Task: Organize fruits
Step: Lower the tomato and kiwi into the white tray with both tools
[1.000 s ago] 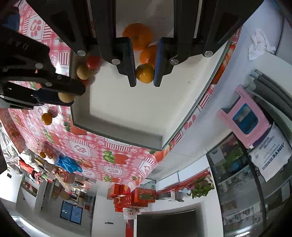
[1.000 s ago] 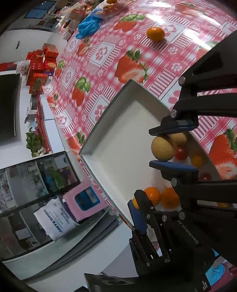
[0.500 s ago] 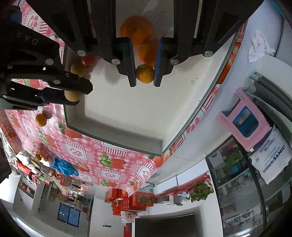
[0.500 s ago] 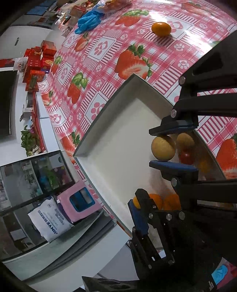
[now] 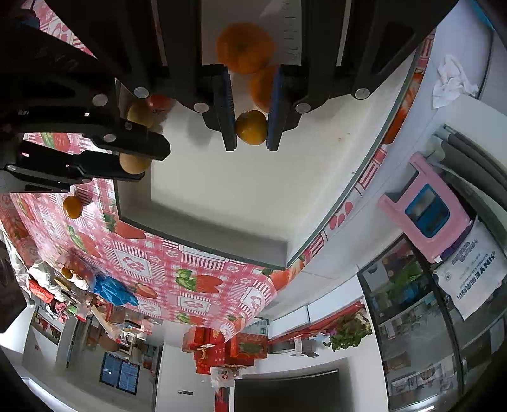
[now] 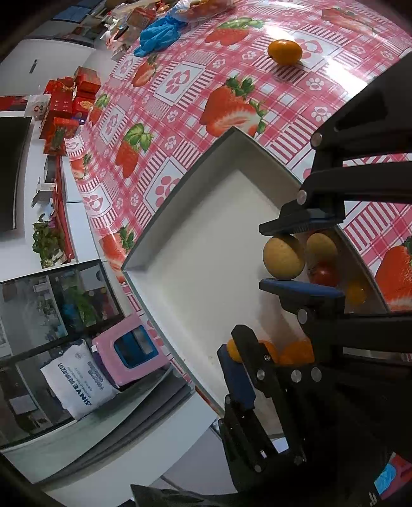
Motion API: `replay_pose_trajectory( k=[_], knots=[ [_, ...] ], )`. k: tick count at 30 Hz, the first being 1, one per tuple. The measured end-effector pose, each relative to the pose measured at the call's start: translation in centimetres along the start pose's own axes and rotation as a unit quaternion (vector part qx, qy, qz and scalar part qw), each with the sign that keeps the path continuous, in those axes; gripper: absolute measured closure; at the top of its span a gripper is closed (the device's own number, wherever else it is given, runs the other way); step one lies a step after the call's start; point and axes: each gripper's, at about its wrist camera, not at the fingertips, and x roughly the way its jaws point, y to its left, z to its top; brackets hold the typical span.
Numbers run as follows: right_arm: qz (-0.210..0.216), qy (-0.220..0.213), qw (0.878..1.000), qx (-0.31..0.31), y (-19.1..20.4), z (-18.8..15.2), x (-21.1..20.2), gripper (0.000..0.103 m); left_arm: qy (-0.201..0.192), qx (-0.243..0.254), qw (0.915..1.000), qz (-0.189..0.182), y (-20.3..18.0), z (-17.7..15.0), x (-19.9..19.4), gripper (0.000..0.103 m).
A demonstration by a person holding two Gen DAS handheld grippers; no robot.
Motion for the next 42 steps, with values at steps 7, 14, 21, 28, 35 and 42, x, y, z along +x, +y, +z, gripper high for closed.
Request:
replay_pose_trajectory(
  k=[7,14,21,28,35,42],
  knots=[
    [-0.003,0.006,1.000,0.001,-0.2,-0.1,0.2,0.073,0.002,-0.002,1.0000,-0.001,-0.2,0.0,0.1,0.082],
    [-0.011,0.013,1.000,-0.010,-0.2,-0.1,0.2,0.073,0.004,-0.007,0.9999,-0.007,-0.4,-0.5,0.2,0.082],
    [-0.015,0.022,1.000,-0.007,-0.7,-0.3,0.6,0.073,0.006,-0.011,0.9999,-0.009,-0.2,-0.5,0.5,0.082],
    [-0.011,0.033,0.999,-0.005,-0.8,-0.3,1.6,0.073,0.011,-0.006,0.9999,-0.006,-0.5,-0.7,0.8,0.082],
    [-0.009,0.039,0.999,-0.004,-0.7,-0.4,2.3,0.073,0.017,-0.007,0.9998,-0.006,-0.7,-0.5,1.1,0.082],
    [-0.007,0.038,0.999,0.014,-1.2,-0.3,2.1,0.073,0.020,0.000,0.9998,-0.006,-1.1,-0.4,1.5,0.082]
  ],
)
